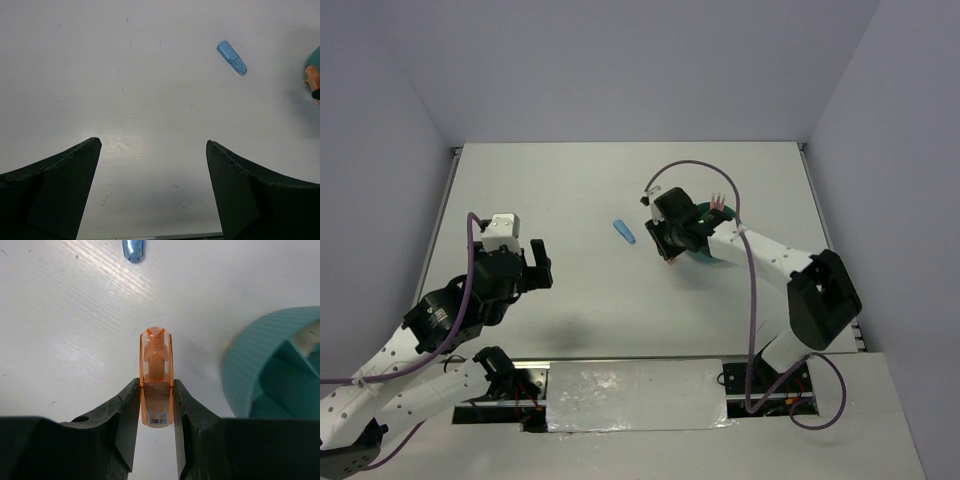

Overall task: Sort the stationery into containers
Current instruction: Pick up the stationery from the center of the board, then place the stationery in the storage box, then pick up the stationery from the center of the board.

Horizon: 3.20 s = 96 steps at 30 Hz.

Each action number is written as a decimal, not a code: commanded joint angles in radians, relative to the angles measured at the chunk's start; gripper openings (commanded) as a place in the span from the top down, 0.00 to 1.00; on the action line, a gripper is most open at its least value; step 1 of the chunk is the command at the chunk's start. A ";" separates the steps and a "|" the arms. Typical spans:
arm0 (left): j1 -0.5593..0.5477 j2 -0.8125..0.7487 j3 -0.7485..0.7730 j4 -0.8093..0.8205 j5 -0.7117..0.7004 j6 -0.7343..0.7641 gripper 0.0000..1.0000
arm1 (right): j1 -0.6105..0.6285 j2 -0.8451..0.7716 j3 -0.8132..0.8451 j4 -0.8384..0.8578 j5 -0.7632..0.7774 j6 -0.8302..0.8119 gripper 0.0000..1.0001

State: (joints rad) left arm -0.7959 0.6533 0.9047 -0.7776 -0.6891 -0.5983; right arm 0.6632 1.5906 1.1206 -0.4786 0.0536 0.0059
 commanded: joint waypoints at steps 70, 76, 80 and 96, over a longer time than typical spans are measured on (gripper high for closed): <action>0.029 0.012 0.037 -0.043 -0.098 -0.053 0.01 | 0.044 0.037 0.293 -0.040 -0.003 -0.018 0.09; 0.029 0.006 0.039 -0.054 -0.144 -0.086 0.01 | 0.044 0.276 0.482 -0.044 -0.008 -0.027 0.10; 0.031 0.011 0.040 -0.051 -0.136 -0.077 0.01 | 0.044 0.463 0.637 -0.107 -0.015 -0.023 0.18; 0.034 0.019 0.030 -0.008 -0.078 -0.029 0.01 | 0.024 0.693 0.734 -0.080 -0.038 0.018 0.33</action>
State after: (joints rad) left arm -0.7670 0.6727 0.9112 -0.8288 -0.7765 -0.6537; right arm 0.6979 2.2532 1.8198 -0.5777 0.0357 -0.0044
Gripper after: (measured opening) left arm 0.994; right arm 0.674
